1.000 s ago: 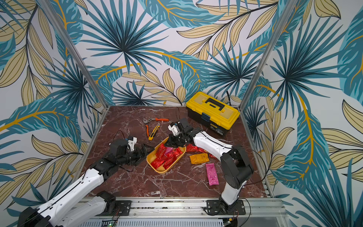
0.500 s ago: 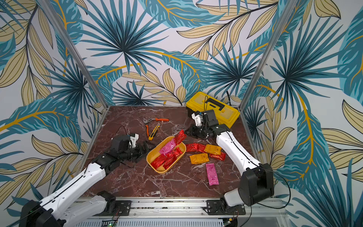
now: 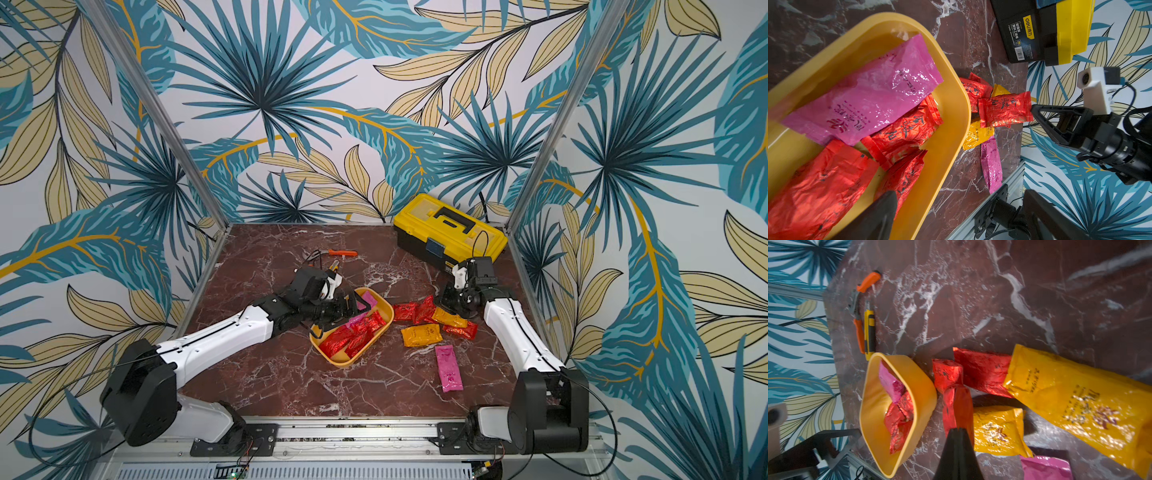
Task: Take the tea bags out of the storage box
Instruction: Place the tea bag at the center of the board.
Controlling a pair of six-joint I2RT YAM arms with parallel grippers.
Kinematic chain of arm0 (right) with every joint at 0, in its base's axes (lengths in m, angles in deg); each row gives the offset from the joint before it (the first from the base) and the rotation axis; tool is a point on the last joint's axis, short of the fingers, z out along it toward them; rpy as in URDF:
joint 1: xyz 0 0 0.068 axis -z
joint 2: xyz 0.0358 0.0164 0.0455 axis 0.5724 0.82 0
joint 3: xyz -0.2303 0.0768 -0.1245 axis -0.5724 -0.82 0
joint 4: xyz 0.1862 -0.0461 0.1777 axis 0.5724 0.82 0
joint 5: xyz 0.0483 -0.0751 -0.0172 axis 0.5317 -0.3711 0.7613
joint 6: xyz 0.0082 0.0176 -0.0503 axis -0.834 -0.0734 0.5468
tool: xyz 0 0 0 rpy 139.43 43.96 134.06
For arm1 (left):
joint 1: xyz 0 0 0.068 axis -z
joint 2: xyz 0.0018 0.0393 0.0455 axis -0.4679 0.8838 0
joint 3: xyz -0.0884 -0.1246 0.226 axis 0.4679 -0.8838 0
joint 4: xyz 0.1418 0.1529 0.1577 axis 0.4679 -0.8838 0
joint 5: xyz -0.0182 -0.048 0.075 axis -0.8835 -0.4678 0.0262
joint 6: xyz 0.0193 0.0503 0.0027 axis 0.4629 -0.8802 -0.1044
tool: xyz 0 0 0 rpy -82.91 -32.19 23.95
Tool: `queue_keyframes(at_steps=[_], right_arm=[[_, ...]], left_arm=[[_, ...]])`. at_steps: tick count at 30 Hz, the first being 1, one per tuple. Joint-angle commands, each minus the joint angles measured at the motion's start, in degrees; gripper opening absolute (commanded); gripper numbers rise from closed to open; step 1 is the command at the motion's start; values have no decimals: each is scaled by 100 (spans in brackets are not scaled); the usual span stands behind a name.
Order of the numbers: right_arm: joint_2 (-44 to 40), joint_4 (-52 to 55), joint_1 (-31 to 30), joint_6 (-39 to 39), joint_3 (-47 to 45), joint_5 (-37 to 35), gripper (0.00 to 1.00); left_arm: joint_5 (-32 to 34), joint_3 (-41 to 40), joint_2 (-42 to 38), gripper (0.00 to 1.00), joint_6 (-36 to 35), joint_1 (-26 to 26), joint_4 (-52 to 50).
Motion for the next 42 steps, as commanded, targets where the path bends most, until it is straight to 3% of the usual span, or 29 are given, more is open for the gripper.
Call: queue_keyframes(at_steps=[1, 6, 12, 15, 21, 26, 32, 42], right_arm=[[16, 190, 32, 139, -169, -538, 0], [26, 273, 32, 107, -220, -872, 9], [12, 405, 32, 115, -184, -1104, 32], [-66, 457, 31, 99, -141, -1135, 39], [-358, 416, -180, 19, -17, -856, 44], [-315, 467, -956, -98, 358, -1054, 44], [151, 276, -2042, -437, 936, -1376, 44], [874, -904, -3071, -2070, 1148, -2069, 40]], left_arm=[[241, 68, -255, 100, 32, 12, 181], [893, -255, -814, 100, 22, 11, 51], [1327, -549, -1358, 100, 4, -58, -300], [1432, -706, -1590, 100, 16, -127, -354], [1891, -1010, -2165, 100, 67, -207, -574], [2225, -1356, -2742, 100, 237, -295, -653], [1936, -1676, -3241, 100, 364, -573, -816], [1746, -1951, -3633, 100, 496, -683, -979]])
